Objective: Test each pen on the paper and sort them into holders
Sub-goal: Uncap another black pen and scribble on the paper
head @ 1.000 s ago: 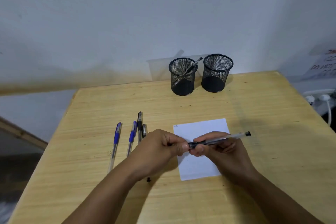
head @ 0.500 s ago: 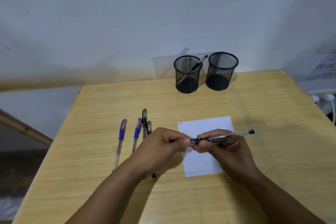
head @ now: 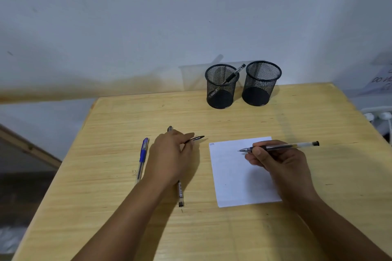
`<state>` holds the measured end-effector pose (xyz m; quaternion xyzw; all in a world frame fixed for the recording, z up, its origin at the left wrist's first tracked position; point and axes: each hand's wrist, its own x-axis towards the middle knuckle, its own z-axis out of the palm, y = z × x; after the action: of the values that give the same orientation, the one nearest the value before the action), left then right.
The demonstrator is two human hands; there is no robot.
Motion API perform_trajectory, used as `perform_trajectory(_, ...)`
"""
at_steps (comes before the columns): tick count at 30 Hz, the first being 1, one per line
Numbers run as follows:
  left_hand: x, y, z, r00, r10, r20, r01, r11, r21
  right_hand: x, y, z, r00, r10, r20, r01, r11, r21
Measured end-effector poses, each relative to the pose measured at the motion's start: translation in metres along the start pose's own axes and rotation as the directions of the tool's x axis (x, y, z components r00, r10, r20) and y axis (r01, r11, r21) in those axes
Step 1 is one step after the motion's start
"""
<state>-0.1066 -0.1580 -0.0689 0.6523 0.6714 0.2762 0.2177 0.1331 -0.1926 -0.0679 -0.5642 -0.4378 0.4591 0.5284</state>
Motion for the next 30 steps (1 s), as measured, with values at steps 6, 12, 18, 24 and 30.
perform_trajectory(6,0.009,0.007,0.008,1.0,0.016,-0.007,-0.014,0.964,0.265,0.001,-0.001,0.002,1.0,-0.001,-0.028,0.002,0.999,0.038)
perform_trajectory(12,0.006,-0.002,0.013,0.989,0.127,-0.079,-0.099,0.95,0.295,0.004,0.004,0.006,1.0,0.011,-0.021,-0.012,1.0,-0.019)
perform_trajectory(18,-0.025,0.007,0.025,0.933,0.361,-0.005,-0.349,0.905,0.243,0.007,0.001,0.017,0.998,-0.041,-0.046,0.035,0.991,-0.13)
perform_trajectory(24,-0.035,0.003,0.036,0.928,0.356,0.113,-0.373,0.865,0.336,0.018,0.002,0.039,0.995,-0.102,-0.008,0.098,0.977,-0.19)
perform_trajectory(30,-0.037,-0.001,0.038,0.929,0.338,0.152,-0.371,0.847,0.381,0.029,0.004,0.051,0.976,-0.204,0.072,0.215,0.903,-0.371)
